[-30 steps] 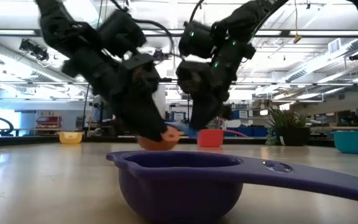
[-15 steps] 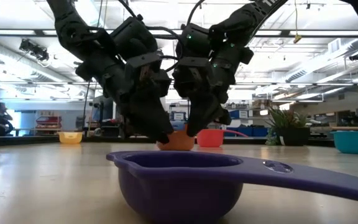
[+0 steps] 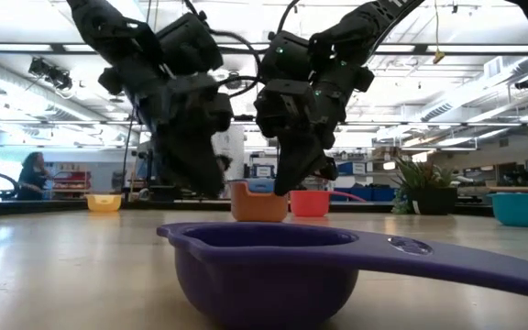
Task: Nest measuring cups in basket
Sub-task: Stack the left blue measuring cup on top of the orange measuring cup, then stack the red measuring cup on top of the blue measuring cup
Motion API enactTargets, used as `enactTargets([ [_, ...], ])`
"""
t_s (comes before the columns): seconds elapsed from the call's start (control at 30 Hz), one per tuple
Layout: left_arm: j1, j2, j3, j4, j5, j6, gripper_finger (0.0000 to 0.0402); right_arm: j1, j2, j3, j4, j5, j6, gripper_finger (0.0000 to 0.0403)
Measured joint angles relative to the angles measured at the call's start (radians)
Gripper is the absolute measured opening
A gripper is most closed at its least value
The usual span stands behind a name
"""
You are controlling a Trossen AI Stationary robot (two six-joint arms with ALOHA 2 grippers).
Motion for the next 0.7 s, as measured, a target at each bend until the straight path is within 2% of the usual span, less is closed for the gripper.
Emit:
enactTargets([
  [0.17, 0.006, 0.008, 0.001, 0.014, -0.048, 0.0, 0.0139, 0.0, 0.0, 0.0, -0.002, 0.01, -0.002, 0.0002],
  [0.3, 0.03, -0.031, 0.001, 0.013, -0.053, 0.001, 0.0139, -0.013, -0.057, -0.001, -0.023, 0.028, -0.026, 0.0002],
  [0.5, 0.078, -0.111, 0.001, -0.028, -0.054, 0.033, 0.0139, -0.05, -0.175, -0.001, -0.14, 0.192, -0.074, 0.0003],
  [0.7, 0.112, -0.187, 0.0, -0.052, -0.054, 0.036, 0.0139, -0.123, -0.22, -0.001, -0.178, 0.199, -0.16, 0.0031],
])
